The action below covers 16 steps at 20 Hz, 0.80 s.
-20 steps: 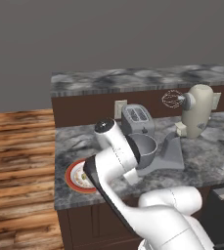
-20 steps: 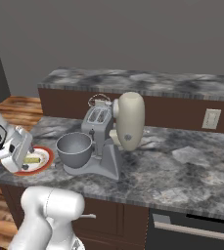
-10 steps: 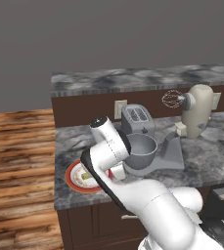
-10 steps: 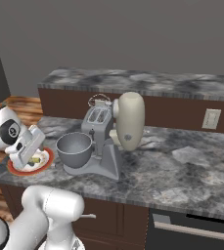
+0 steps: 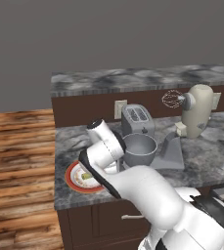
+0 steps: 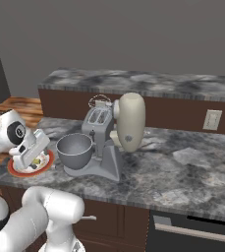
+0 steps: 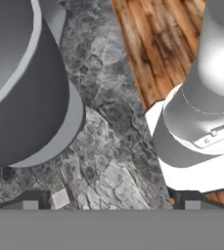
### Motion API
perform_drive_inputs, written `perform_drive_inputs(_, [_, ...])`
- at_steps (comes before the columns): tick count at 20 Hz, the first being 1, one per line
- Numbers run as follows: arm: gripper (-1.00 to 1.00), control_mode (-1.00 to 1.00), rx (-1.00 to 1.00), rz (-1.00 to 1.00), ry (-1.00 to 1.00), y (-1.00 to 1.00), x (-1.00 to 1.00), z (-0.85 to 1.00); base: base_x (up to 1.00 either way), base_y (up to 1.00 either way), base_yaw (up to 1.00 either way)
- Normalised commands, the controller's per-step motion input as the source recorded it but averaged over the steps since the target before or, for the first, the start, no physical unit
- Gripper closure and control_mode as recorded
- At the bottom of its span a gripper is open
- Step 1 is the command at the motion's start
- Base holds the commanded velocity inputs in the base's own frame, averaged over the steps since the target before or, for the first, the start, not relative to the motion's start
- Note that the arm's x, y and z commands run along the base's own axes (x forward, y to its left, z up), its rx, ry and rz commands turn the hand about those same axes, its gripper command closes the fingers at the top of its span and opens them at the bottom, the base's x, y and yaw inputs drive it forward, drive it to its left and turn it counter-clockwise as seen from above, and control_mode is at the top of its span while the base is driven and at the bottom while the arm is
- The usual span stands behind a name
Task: Add butter and sugar cubes to the stand mixer bowl and then turn on the stand mixer to begin making frosting.
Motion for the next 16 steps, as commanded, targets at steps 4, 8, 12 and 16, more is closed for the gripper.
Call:
perform_drive_inputs(4, [-1.0,-1.0,0.0,0.0,0.0,0.0,0.17,-0.19,0.0,0.0,0.0])
perform_drive_inputs(8, [-1.0,-1.0,0.0,0.05,0.0,0.0,0.24,-0.16,0.0,0.0,0.0])
perform_drive_inputs(12, [-1.0,-1.0,0.0,0.07,0.0,0.0,0.29,-0.17,0.0,0.0,0.0])
perform_drive_inputs(16, [-1.0,-1.0,0.0,0.05,0.0,0.0,0.27,-0.21,0.0,0.0,0.0])
